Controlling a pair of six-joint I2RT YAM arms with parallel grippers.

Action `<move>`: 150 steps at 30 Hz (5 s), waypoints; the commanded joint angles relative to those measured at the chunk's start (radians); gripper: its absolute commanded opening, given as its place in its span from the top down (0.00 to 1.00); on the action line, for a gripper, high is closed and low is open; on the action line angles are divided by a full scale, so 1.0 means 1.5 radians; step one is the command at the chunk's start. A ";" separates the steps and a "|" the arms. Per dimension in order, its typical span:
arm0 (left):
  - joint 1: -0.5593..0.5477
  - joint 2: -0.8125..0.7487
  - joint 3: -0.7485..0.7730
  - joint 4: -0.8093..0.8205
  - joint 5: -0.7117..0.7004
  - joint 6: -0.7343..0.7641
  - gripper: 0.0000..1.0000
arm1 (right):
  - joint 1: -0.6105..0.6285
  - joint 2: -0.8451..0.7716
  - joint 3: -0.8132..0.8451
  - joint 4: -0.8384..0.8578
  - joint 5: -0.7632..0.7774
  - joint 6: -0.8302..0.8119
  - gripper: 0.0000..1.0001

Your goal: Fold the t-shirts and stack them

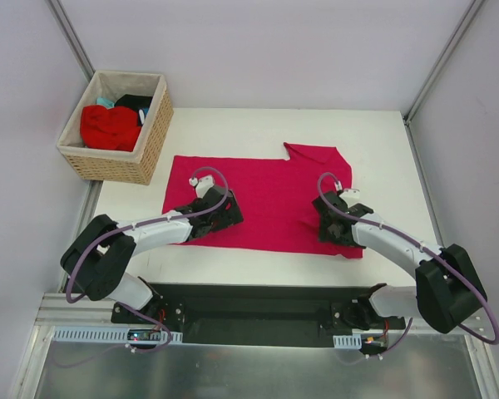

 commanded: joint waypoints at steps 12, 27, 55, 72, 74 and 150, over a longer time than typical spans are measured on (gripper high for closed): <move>0.004 0.002 -0.060 0.026 0.027 -0.033 0.01 | 0.000 0.064 0.081 -0.036 0.050 0.008 0.12; 0.006 -0.023 -0.072 0.021 0.025 -0.031 0.01 | 0.000 0.105 0.075 -0.006 0.034 0.015 0.12; 0.015 -0.021 -0.070 0.015 0.026 -0.022 0.01 | 0.000 0.227 0.244 0.029 0.037 -0.030 0.12; 0.016 -0.026 -0.072 0.011 0.025 -0.023 0.01 | -0.001 0.371 0.364 0.173 0.024 -0.101 0.11; 0.015 -0.041 -0.074 0.009 0.021 -0.022 0.01 | 0.002 0.347 0.365 0.175 0.020 -0.106 0.11; 0.283 0.140 0.322 -0.143 0.094 0.105 0.01 | -0.135 0.269 0.370 0.128 -0.263 -0.093 0.20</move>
